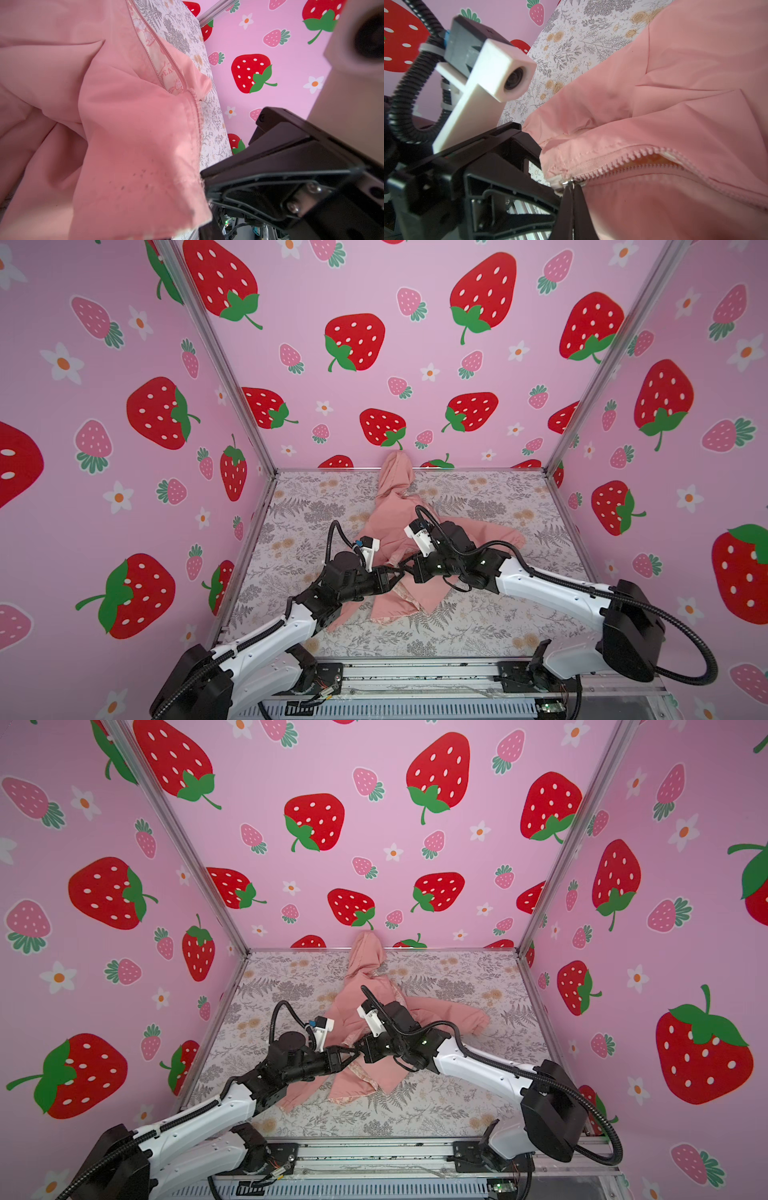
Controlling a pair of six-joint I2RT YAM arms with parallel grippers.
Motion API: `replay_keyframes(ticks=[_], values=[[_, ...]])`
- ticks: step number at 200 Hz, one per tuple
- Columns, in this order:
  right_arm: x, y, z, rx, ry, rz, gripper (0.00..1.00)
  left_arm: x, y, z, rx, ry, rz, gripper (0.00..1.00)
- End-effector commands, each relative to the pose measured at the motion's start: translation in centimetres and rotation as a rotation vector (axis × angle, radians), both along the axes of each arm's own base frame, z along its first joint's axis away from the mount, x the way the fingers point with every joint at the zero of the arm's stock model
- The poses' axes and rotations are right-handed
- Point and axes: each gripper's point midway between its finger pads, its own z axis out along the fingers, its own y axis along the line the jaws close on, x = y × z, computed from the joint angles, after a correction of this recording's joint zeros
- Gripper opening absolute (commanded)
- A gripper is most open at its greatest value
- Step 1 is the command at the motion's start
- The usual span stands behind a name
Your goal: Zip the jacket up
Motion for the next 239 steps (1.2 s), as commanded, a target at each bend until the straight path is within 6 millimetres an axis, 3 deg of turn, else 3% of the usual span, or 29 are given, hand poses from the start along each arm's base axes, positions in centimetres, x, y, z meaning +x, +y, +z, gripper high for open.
replay_keyframes(ticks=[1,20,25,103,159,171,183,239], values=[[-0.3,-0.2,0.6,0.022,-0.004,0.007,0.00,0.7,-0.5,2.5,-0.031,-0.067,-0.002,0.15],[-0.2,-0.3,0.6,0.020,-0.006,0.001,0.00,0.7,-0.3,2.4,-0.021,-0.065,0.010,0.07],[-0.2,-0.4,0.4,0.017,-0.004,-0.001,0.00,0.8,-0.2,2.4,-0.019,-0.065,0.015,0.00],[2.4,-3.6,-2.6,-0.090,-0.026,-0.158,0.00,-0.3,1.4,3.4,-0.007,-0.109,0.044,0.00],[2.7,-3.3,-1.4,-0.058,-0.041,-0.162,0.00,-0.7,1.9,2.5,0.017,-0.083,0.052,0.00],[2.6,-3.2,-1.0,-0.046,-0.039,-0.151,0.00,-0.5,1.9,2.2,0.027,-0.060,0.058,0.19],[2.4,-3.0,-0.8,-0.038,-0.036,-0.141,0.00,-0.3,1.7,2.2,0.025,-0.048,0.058,0.29],[2.1,-3.1,-1.0,-0.037,-0.029,-0.134,0.00,1.1,0.7,2.9,-0.046,-0.020,0.079,0.34]])
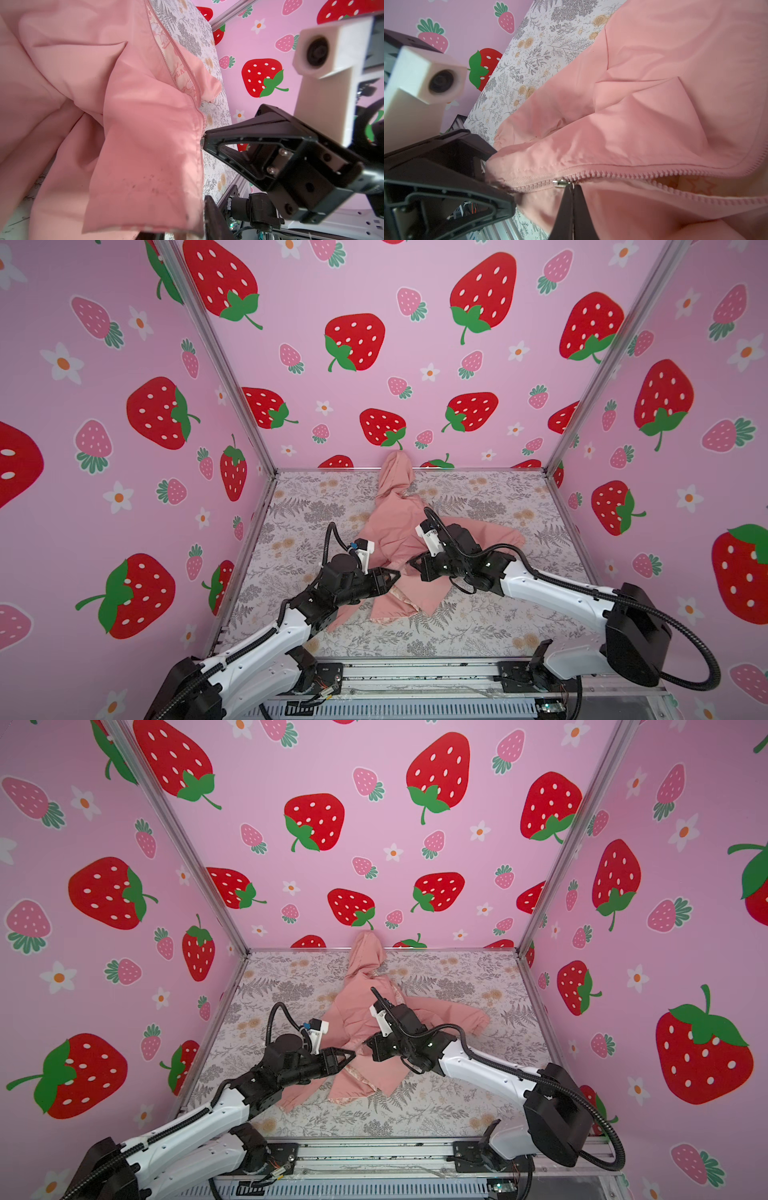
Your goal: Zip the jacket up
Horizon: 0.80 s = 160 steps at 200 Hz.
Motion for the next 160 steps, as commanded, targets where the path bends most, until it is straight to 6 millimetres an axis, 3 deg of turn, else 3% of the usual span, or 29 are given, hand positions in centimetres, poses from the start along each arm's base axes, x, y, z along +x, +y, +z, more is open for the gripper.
replay_keyframes(ticks=[1,78,118,123,160], values=[[-0.2,-0.4,0.7,0.016,-0.006,-0.002,0.00,1.3,-0.7,3.3,-0.082,-0.055,0.017,0.34],[-0.3,-0.7,0.7,0.013,-0.010,-0.002,0.00,2.0,0.0,4.2,-0.134,-0.051,0.061,0.31],[-0.3,-1.0,0.8,0.007,-0.017,-0.014,0.00,2.3,-0.1,4.0,-0.145,-0.028,0.063,0.07],[-0.2,-1.1,0.9,0.005,-0.021,-0.019,0.00,2.3,0.1,3.9,-0.137,-0.020,0.070,0.00],[1.1,-2.5,1.5,-0.017,-0.052,-0.068,0.00,2.9,1.2,3.3,-0.071,0.008,0.110,0.00]])
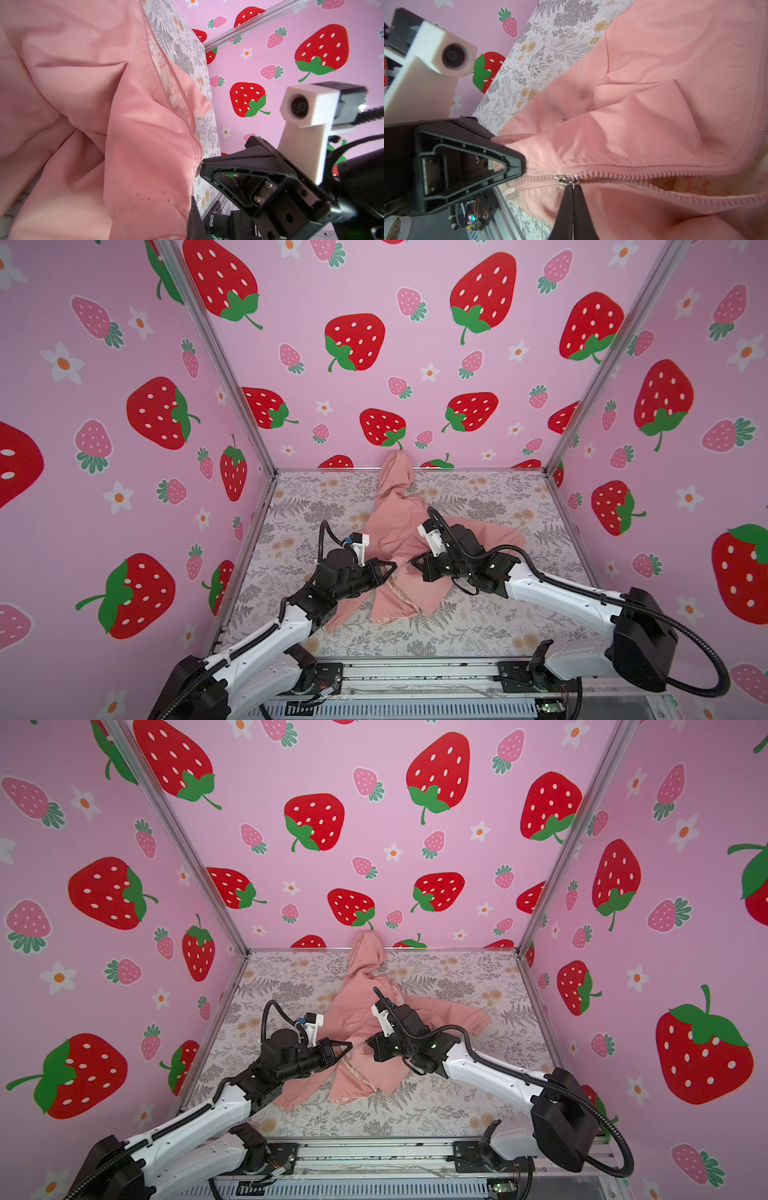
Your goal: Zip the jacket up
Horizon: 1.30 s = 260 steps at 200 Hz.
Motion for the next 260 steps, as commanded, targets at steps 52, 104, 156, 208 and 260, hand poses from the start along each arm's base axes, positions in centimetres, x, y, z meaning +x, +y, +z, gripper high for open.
replay_keyframes(ticks=[52,104,156,208,260], values=[[4.5,-5.0,1.8,-0.043,-0.066,-0.165,0.00,1.8,1.8,1.3,0.098,0.003,0.045,0.00],[6.3,-5.9,2.8,-0.045,-0.086,-0.208,0.00,2.3,2.3,1.7,0.096,0.003,0.050,0.00],[9.9,-8.0,4.3,-0.051,-0.134,-0.327,0.00,4.8,4.1,3.8,0.208,-0.044,0.089,0.00],[15.6,-12.4,6.4,-0.045,-0.171,-0.484,0.00,10.3,7.4,9.1,0.338,-0.139,0.181,0.00],[20.5,-16.8,7.1,-0.028,-0.163,-0.599,0.00,14.5,10.5,11.9,0.398,-0.172,0.270,0.00]])
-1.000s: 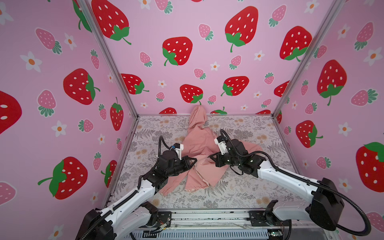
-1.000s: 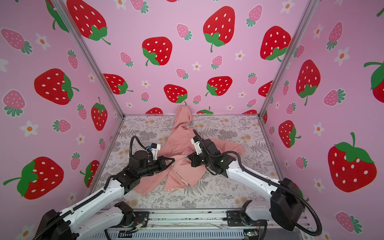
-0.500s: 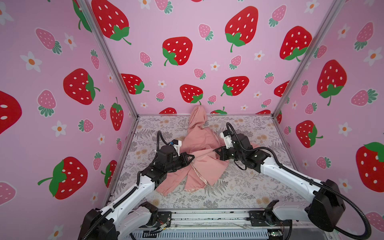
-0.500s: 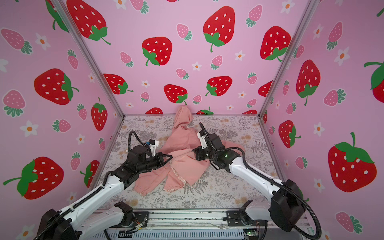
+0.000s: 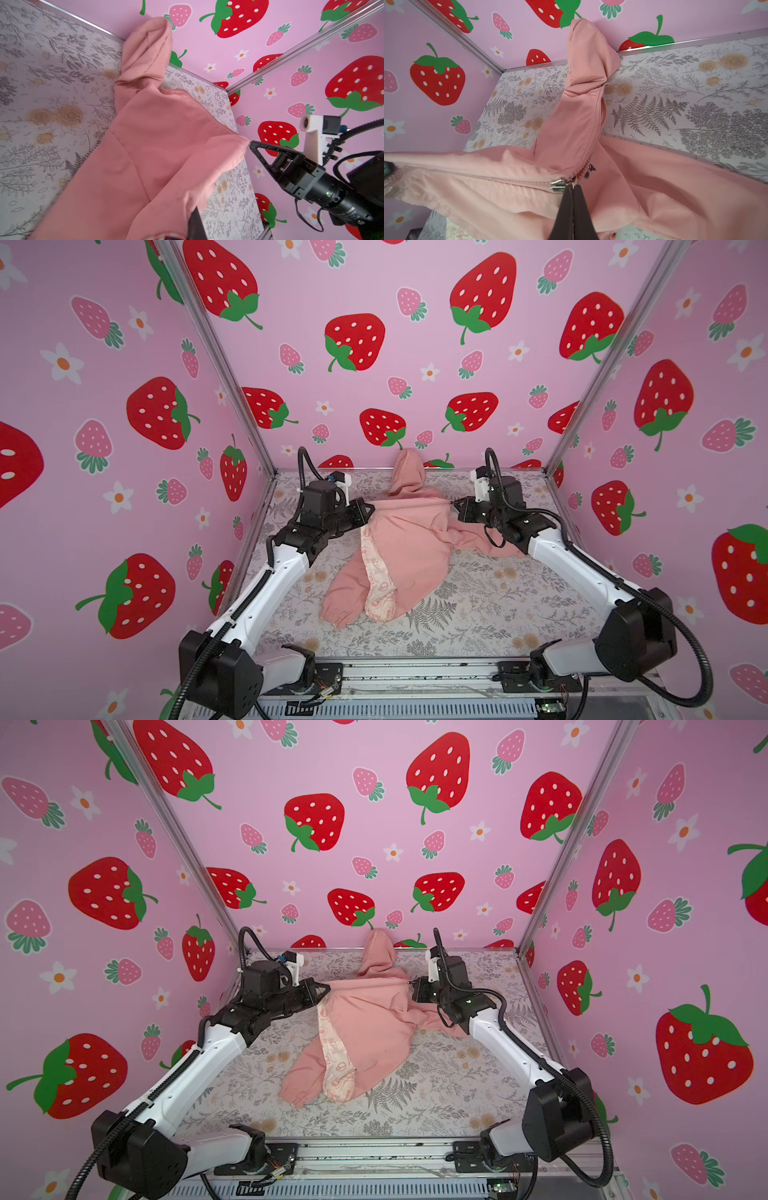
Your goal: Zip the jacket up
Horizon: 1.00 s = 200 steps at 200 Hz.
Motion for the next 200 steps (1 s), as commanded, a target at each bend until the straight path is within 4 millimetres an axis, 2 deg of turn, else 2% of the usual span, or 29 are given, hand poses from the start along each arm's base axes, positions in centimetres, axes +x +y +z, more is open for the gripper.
replay_keyframes(ticks=[1,42,88,121,142,170,200], values=[[3.5,-5.1,0.1,-0.056,-0.017,-0.167,0.00,2.3,4.2,1.5,0.100,-0.041,0.139,0.00],[6.0,-7.7,1.1,-0.037,-0.021,-0.222,0.00,5.2,6.6,2.8,0.101,-0.058,0.198,0.00],[8.5,-10.5,3.4,-0.021,-0.053,-0.273,0.00,8.9,6.5,4.9,0.071,-0.084,0.190,0.00],[10.0,-13.2,6.5,0.004,-0.100,-0.320,0.00,11.6,6.8,7.7,0.056,-0.122,0.203,0.00],[10.6,-15.2,9.1,0.017,-0.140,-0.353,0.00,12.9,7.3,10.2,0.047,-0.160,0.211,0.00],[10.9,-17.4,12.5,0.027,-0.192,-0.389,0.00,13.7,7.9,13.6,0.039,-0.209,0.219,0.00],[10.4,-18.7,14.4,0.014,-0.226,-0.417,0.00,13.4,8.8,16.1,0.043,-0.250,0.227,0.00]])
